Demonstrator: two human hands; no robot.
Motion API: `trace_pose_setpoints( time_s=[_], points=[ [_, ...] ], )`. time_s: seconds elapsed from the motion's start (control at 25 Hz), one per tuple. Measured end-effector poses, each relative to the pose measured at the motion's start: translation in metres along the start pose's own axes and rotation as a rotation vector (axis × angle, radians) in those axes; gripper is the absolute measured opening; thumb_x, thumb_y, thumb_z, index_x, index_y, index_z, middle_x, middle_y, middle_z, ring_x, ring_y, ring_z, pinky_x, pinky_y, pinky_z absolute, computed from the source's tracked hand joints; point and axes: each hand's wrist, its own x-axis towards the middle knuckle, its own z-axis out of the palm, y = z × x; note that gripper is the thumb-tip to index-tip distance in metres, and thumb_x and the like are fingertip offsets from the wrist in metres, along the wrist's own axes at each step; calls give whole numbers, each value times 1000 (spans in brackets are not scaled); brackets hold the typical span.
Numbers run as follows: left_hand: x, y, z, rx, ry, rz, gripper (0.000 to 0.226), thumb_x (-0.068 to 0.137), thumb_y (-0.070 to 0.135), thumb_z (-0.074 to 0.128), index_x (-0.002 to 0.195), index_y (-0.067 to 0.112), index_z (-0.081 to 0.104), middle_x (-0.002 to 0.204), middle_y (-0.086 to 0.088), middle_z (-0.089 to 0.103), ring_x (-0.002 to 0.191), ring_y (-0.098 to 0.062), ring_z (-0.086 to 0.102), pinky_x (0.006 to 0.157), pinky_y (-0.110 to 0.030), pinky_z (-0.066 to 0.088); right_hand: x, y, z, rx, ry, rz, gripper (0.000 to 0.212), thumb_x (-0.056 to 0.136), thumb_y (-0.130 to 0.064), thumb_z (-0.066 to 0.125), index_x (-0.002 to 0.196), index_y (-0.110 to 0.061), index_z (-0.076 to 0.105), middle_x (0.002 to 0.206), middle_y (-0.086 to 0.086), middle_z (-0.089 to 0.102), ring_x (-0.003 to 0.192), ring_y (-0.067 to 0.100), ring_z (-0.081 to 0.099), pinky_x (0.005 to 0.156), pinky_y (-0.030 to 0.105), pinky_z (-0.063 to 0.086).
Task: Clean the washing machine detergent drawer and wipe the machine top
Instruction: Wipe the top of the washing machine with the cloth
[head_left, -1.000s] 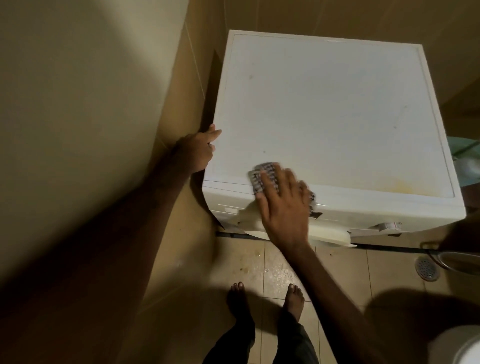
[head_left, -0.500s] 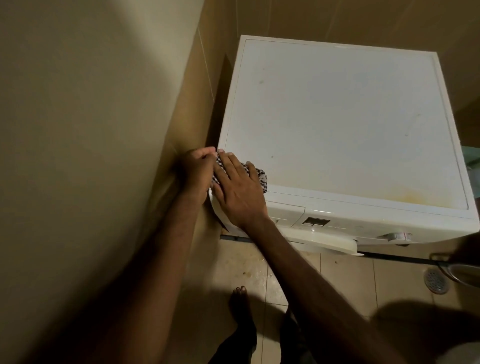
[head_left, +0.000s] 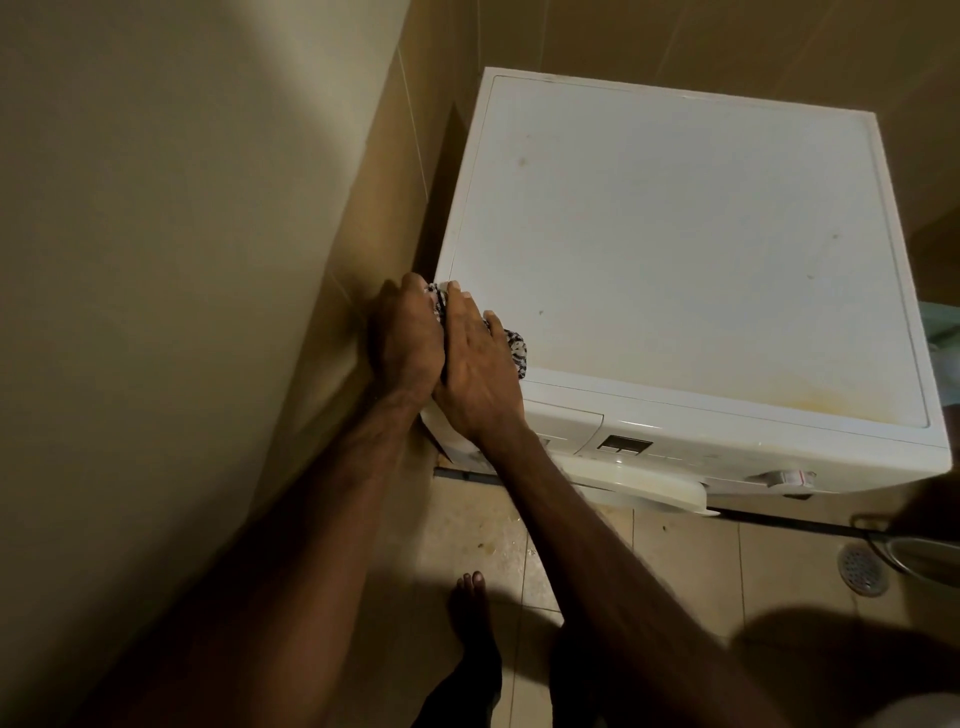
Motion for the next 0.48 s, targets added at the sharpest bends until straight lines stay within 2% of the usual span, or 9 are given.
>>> trace_pose_setpoints(
  time_s=[0.04,0.16,0.2,0.28,0.36,0.48],
  points=[
    [0,-2,0,-2,-9,9,24,111,26,46,111,8,62,104,-6,70,99,-24,69,70,-18,45,0,2,1,-40,-2,-13,78,104,-53,33,165,-6,17,172,13,17,160,26,14,131,46,10],
    [3,-13,-6,56,-14,64,34,109,36,49,114,8,68,106,-9,74,95,-26,70,76,-31,52,-1,1,8,-128,-10,-6,82,104,-61,30,166,-9,14,173,12,12,161,26,10,130,46,8],
    [3,-14,-7,49,-3,57,36,109,36,50,115,8,71,108,-9,74,96,-25,71,78,-31,52,-2,0,11,-156,-10,4,82,104,-62,25,166,-11,12,174,11,11,161,26,8,130,47,8],
    [2,-11,-9,-88,7,-13,33,108,28,50,127,9,69,123,-10,72,111,-25,69,89,-31,54,-4,-1,13,-213,0,0,75,105,-57,21,166,-14,14,174,10,11,161,26,9,129,51,13],
    [2,-3,-8,-351,-76,-139,39,106,17,50,144,10,58,141,-9,64,128,-24,62,104,-34,52,-7,0,12,-263,10,-23,68,108,-50,26,166,-15,17,174,8,13,160,27,12,128,52,17],
    [1,2,-10,-455,-144,-158,40,106,22,49,145,14,58,142,-5,64,127,-20,63,99,-28,52,4,4,10,-290,10,-29,65,109,-49,32,165,-17,23,173,8,18,160,28,16,128,53,17]
  ],
)
